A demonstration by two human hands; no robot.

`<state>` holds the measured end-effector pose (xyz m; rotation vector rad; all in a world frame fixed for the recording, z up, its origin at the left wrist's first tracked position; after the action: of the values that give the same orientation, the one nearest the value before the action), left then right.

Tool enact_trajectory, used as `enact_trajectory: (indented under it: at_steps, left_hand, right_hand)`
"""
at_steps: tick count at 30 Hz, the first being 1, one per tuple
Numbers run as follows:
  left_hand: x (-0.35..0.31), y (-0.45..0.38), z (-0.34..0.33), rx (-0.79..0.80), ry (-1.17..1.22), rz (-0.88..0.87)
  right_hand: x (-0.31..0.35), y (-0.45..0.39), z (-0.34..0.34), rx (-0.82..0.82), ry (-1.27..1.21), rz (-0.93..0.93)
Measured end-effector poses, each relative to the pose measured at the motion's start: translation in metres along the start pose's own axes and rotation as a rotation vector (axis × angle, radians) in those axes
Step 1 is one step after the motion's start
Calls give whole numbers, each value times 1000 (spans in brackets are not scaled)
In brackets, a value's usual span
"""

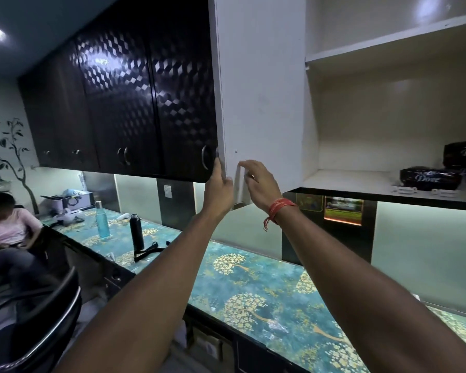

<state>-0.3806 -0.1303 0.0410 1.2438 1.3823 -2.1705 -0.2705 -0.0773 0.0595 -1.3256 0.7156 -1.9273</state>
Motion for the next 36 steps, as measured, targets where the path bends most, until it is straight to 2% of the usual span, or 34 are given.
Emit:
enact_trajectory:
  at_steps: [4, 8, 11, 14, 16, 19, 22, 24, 27, 29, 32, 36]
  left_hand:
    - [21, -15, 10, 26, -113, -30]
    - [34, -24, 12, 21, -176, -59]
    - [33, -24, 10, 20, -162, -61]
    - [17, -20, 11, -63, -175, -114]
    - [-2, -16, 13, -159, -213, -195]
    - [-47, -1, 16, -343, -243, -432]
    - [-88, 21, -1, -389, -165, -673]
    - [-103, 32, -29, -261, -67, -655]
    - [-115, 45, -83, -8, 148, -382]
    - [-124, 56, -121, 133, 214, -260]
    - [-143, 78, -167, 279, 222, -258]
    - [-157, 99, -201, 357, 253, -211]
  right_hand:
    - [-1, 2, -32, 95, 44, 0]
    - [-2, -1, -45, 114, 42, -18]
    - [-2, -2, -41, 100, 14, -23]
    - [-4, -4, -26, 12, -70, -56]
    - [-9, -5, -11, -58, -112, -85]
    - [-17, -6, 19, -159, -78, -86]
    - [-29, -6, 62, -302, 31, -70]
    - [-38, -5, 98, -390, 90, -90]
    - [-57, 1, 161, -499, 194, -165]
    - [-72, 8, 206, -581, 238, -240]
    - [-91, 24, 271, -683, 312, -355]
    - [-106, 45, 334, -772, 360, -449]
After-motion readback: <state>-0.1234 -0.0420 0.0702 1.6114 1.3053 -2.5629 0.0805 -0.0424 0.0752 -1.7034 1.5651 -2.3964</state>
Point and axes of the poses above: each hand's wrist, its own y-axis away from the middle knuckle, its own z-axis out of the back of the hand, x = y × z, the point moved 8 cm from there along -y, towards the middle knuckle, and after that the axes turned 13 degrees about -x, right-handed, at the moved point
